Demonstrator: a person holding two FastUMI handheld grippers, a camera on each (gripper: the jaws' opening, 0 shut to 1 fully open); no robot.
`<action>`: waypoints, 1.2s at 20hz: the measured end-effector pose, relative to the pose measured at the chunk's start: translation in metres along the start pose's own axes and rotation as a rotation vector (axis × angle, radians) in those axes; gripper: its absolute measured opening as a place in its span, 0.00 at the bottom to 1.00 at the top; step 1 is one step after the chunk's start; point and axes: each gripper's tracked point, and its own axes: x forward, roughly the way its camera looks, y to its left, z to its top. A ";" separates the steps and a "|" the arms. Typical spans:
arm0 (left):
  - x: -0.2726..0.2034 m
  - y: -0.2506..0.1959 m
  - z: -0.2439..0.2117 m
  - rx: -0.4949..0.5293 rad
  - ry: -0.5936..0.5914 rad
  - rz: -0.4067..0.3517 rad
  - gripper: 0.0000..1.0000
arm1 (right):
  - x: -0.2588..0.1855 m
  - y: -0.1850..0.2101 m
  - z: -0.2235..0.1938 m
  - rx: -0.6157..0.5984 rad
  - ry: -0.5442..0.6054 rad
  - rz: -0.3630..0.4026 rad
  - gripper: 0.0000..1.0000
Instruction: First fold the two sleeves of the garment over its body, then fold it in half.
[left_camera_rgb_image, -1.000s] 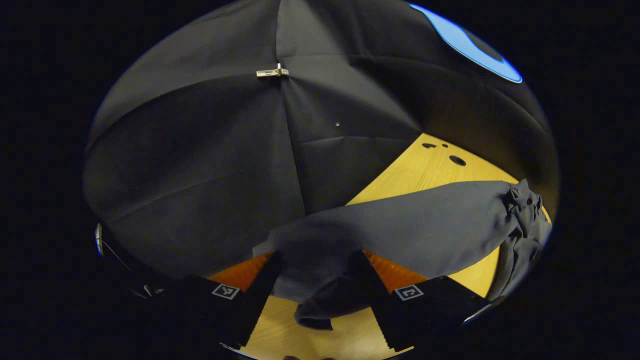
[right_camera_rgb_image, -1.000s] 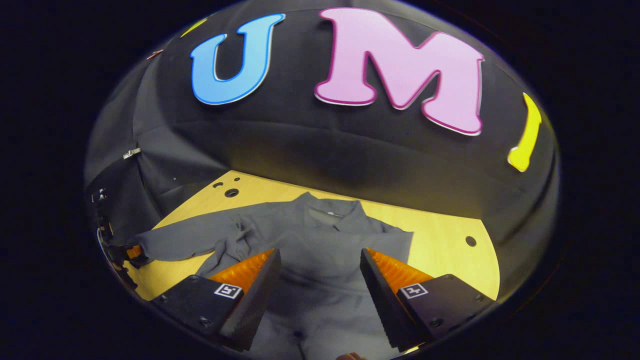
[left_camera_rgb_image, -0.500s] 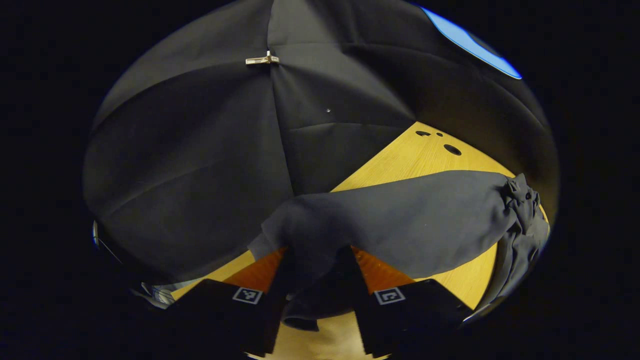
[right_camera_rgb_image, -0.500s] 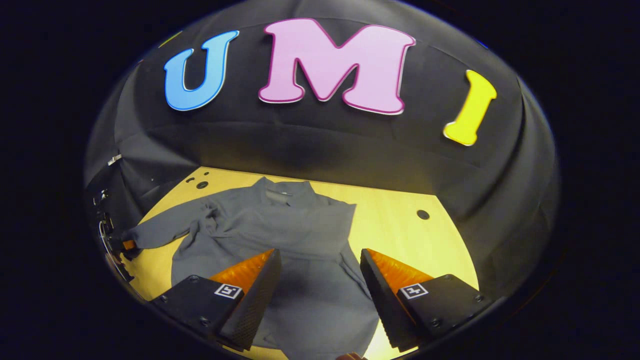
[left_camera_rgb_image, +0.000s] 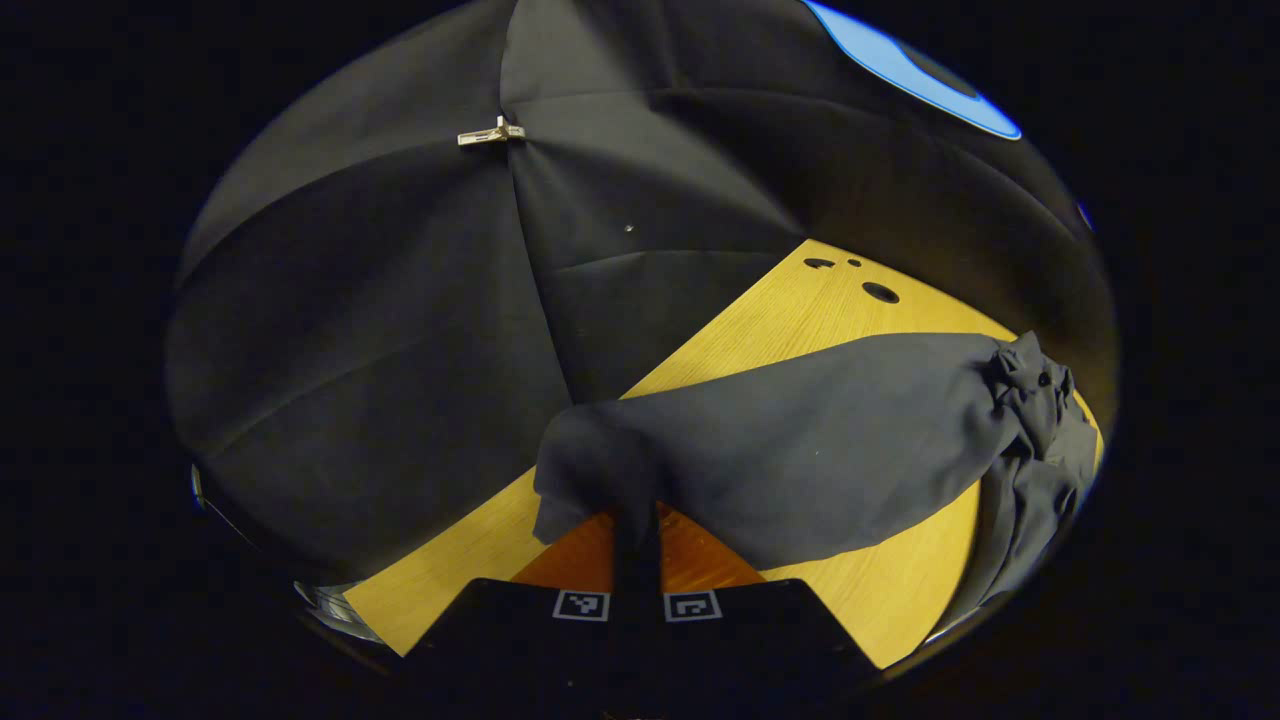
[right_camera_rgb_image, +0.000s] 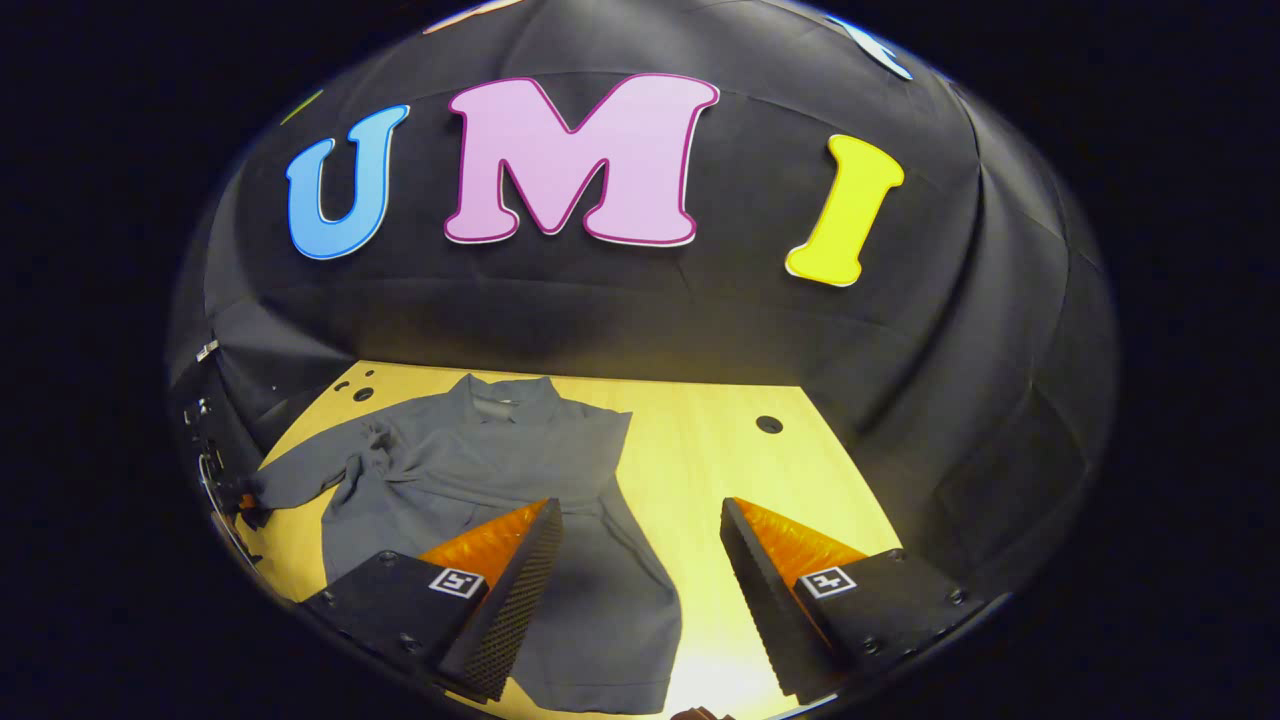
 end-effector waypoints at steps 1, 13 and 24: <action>-0.007 -0.004 0.008 -0.018 -0.018 -0.008 0.05 | 0.001 -0.010 -0.002 -0.007 0.007 -0.014 0.98; -0.093 -0.123 0.120 0.040 -0.239 -0.144 0.05 | 0.012 -0.059 -0.020 0.047 0.003 0.046 0.98; -0.165 -0.378 0.130 0.207 -0.335 -0.419 0.05 | 0.031 -0.117 -0.039 0.122 0.030 0.053 0.98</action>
